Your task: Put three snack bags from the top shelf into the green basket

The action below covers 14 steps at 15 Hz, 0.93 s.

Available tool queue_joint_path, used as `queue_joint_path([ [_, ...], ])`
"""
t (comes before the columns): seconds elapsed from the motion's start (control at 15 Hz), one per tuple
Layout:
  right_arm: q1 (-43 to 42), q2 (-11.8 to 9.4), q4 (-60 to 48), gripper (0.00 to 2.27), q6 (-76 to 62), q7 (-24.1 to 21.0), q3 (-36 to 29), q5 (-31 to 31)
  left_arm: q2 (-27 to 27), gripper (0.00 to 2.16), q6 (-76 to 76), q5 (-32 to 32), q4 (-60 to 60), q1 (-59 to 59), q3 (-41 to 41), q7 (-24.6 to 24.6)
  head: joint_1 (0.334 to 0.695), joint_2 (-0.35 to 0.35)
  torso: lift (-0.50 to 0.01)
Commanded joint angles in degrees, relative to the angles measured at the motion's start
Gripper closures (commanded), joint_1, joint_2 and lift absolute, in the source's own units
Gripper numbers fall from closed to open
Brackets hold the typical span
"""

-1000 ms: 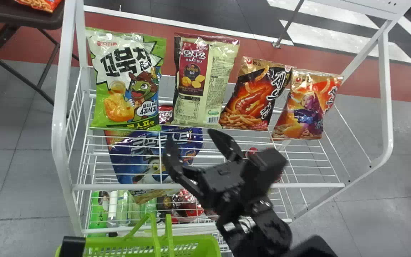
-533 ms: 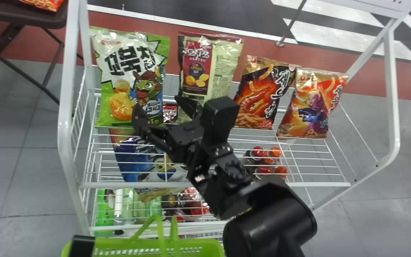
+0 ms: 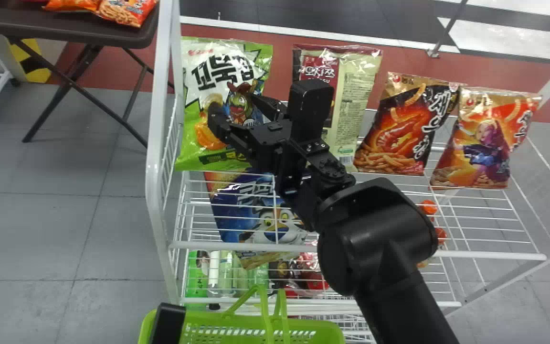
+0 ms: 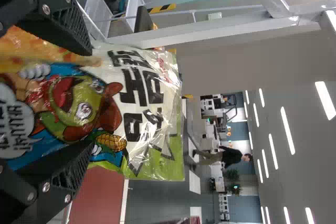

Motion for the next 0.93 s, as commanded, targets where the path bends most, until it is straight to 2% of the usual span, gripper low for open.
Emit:
queue_joint_path([
  [0.0,0.6,-0.4,-1.5,2.20,1.7,0.0,0.3,0.9,0.0,2.14,0.3,0.0,0.6,-1.1,0.0,0.1,0.695,-0.146,-0.050],
  [0.4,5.4,-4.2,-9.8,2.24,6.1,1.5,-0.2,1.4,0.1,2.15,0.8,0.4,1.8,-2.5,-0.3,0.1,0.695,-0.157,-0.050],
  [0.67,12.0,-7.9,-23.3,2.24,16.0,3.8,-3.1,1.3,0.0,2.14,0.3,0.4,1.4,-1.5,0.0,-0.4,0.695,-0.179,-0.050],
  [0.87,19.2,-11.3,-35.9,2.24,26.9,3.9,-8.9,-0.1,0.0,2.14,-0.9,0.4,1.3,-0.5,0.8,-1.2,0.695,-0.234,-0.050],
])
